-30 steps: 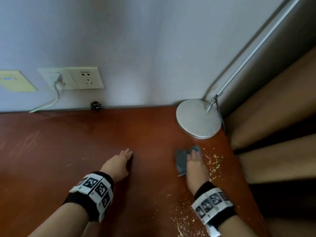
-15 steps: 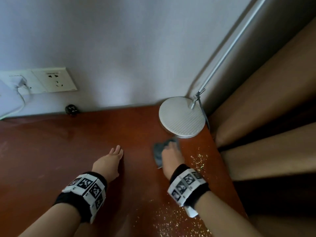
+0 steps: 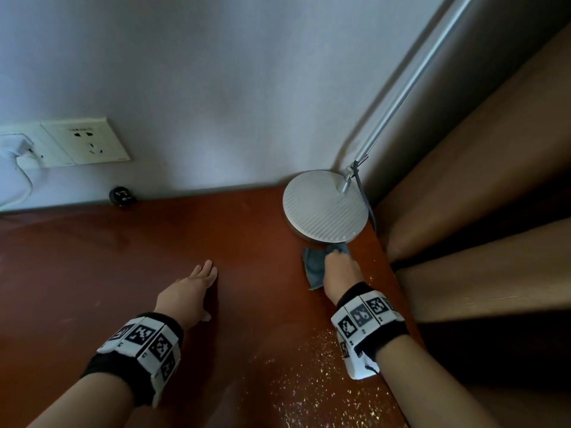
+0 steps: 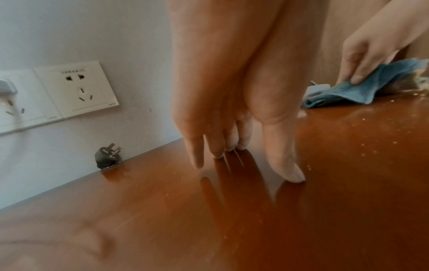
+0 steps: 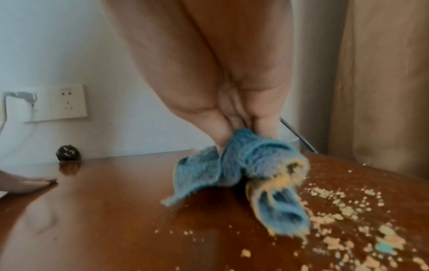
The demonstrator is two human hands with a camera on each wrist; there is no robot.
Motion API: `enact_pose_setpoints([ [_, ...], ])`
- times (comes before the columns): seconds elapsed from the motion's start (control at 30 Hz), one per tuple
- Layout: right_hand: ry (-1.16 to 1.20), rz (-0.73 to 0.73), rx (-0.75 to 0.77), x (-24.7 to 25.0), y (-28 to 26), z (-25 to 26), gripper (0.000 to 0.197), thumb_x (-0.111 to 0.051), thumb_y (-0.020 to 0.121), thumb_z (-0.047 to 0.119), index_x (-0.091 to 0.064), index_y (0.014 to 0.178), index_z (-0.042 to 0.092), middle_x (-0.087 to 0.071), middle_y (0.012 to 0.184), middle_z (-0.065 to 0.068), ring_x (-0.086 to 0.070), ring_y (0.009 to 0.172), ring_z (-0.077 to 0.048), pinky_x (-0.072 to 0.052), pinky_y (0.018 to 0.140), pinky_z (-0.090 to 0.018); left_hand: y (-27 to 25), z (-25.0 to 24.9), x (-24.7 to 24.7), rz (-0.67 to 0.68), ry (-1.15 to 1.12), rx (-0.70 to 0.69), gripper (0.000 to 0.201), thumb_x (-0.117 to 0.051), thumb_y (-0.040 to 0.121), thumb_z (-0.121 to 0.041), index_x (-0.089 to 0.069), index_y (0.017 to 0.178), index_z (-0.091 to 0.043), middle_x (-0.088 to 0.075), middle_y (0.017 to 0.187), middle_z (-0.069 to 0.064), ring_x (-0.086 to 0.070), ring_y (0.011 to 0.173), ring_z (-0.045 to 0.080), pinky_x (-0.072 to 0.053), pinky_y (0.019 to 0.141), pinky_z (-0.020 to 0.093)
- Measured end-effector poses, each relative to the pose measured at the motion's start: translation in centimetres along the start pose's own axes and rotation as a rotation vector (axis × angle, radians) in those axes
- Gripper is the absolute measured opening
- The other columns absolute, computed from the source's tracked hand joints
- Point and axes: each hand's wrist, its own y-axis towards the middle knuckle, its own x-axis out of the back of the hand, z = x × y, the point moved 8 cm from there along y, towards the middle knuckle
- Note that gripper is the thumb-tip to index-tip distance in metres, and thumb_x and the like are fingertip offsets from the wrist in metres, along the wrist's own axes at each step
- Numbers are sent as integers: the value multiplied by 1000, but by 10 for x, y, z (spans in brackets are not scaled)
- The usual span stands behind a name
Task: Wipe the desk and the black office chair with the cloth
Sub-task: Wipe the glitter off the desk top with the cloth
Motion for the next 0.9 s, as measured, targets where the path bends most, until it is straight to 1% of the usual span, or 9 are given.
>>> enact_pose_setpoints([
  [0.1,-55,-7,166,0,13,-7,37,-55,90,10,-52,127,7,-50,132,-9,-49,120,-25,-41,96,-31,0,0,1,-9,-8,-12,95,-66,87,-18,4,152,-22,15,158,-5,-1,147,12,-21,116,31],
  [0.27,167,-98,-93,36,17,-109,32,-46,91,0,-61,119,4,-61,119,-17,-58,109,-33,-46,93,-35,1,1,4,-5,-14,-2,98,-69,85,-16,3,152,-23,14,158,-7,1,147,11,-18,118,32],
  [0.33,204,-129,-113,43,25,-128,39,-42,93,-2,-53,130,3,-54,131,-17,-52,117,-33,-41,99,-34,3,1,5,-5,4,8,101,-70,83,-15,3,152,-21,15,158,-5,1,147,12,-17,119,33],
  [0.5,-22,4,155,4,35,-99,56,-35,98,2,-15,149,12,-13,157,-10,-24,141,-26,-25,112,-32,5,-1,4,16,30,37,105,-72,82,-15,5,152,-21,15,158,-5,-1,147,14,-21,117,32],
  [0.6,7,74,441,-16,-5,-84,60,-41,93,-5,-24,147,13,-3,154,5,-2,144,-11,-9,117,-24,4,-1,6,25,18,44,106,-73,80,-14,5,152,-22,15,158,-5,-3,147,15,-26,115,33],
  [0.67,63,162,589,-22,-32,-79,59,-42,92,-8,-30,145,15,-2,146,15,1,137,2,-6,115,-13,4,-1,8,14,17,38,106,-73,80,-15,5,152,-22,15,158,-5,-4,147,15,-27,115,32],
  [0.73,201,121,511,-8,-23,-90,54,-39,93,-10,-34,142,11,-15,149,9,-10,138,0,-4,107,-5,3,0,7,8,18,37,106,-74,80,-16,4,152,-22,15,158,-5,-3,147,15,-27,114,32],
  [0.8,275,-7,337,10,8,-110,50,-36,94,-11,-34,141,5,-24,152,-7,-20,141,-13,-5,102,-4,3,0,6,2,10,43,107,-74,80,-15,4,152,-22,15,158,-6,-3,147,14,-28,114,32],
  [0.9,172,3,268,6,26,-101,52,-34,95,-8,-27,145,6,-16,155,-11,-13,145,-21,-8,111,-17,2,-1,7,-3,16,52,106,-73,81,-16,4,152,-23,15,158,-6,-5,147,14,-28,114,30],
])
